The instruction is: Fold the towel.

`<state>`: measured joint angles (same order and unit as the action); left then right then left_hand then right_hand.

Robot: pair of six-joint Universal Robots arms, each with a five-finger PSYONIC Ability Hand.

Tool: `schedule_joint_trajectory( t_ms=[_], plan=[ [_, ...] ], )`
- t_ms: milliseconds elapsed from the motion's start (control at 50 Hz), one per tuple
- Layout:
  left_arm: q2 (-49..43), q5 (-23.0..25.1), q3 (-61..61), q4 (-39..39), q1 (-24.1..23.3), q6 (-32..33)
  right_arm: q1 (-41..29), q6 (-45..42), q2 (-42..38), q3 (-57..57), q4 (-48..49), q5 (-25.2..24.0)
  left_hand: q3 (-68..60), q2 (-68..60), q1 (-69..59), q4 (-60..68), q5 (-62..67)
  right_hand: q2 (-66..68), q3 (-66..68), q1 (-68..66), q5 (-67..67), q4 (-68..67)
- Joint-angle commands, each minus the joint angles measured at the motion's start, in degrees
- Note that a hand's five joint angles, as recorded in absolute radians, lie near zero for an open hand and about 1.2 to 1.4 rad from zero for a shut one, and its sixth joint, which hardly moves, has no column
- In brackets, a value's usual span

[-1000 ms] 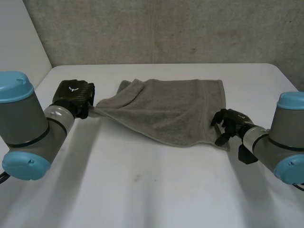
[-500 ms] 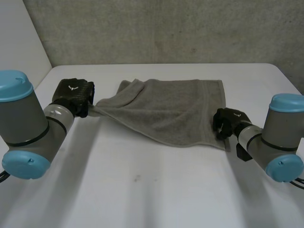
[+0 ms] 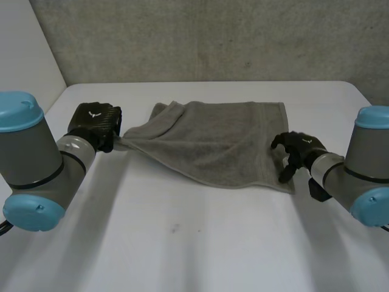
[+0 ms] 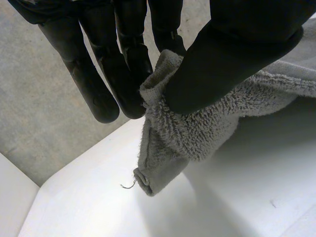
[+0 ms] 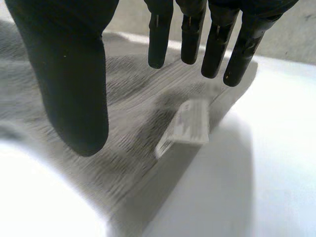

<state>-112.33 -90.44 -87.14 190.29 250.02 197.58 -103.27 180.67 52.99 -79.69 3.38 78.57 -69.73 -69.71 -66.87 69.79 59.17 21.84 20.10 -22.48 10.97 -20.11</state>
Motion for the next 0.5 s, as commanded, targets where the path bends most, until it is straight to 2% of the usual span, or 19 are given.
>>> schedule_joint_trajectory(
  t_ms=[20, 320, 500],
  plan=[
    [0.0, 0.0, -0.04, 0.0, 0.03, 0.0, -0.35, -4.88, 2.64, -5.38, -3.73, 0.01, -10.27, -10.29, -13.13, 10.21, 10.83, -3.35, -1.62, 4.0, -2.48, 1.62],
    [0.0, 0.09, -0.66, 0.0, 0.12, 0.0, -0.44, -6.99, -2.27, -4.34, 3.65, 0.09, -10.27, -10.29, -13.13, 10.21, 10.83, 10.11, 11.85, -9.47, 10.98, -11.84],
    [0.0, 0.18, -0.66, 0.09, 0.12, 0.0, -0.53, -8.14, -4.82, -1.09, 4.62, 0.27, -10.27, -10.29, -13.13, 10.21, 10.83, 17.68, 19.41, -17.03, 18.55, -19.41]
  ],
)
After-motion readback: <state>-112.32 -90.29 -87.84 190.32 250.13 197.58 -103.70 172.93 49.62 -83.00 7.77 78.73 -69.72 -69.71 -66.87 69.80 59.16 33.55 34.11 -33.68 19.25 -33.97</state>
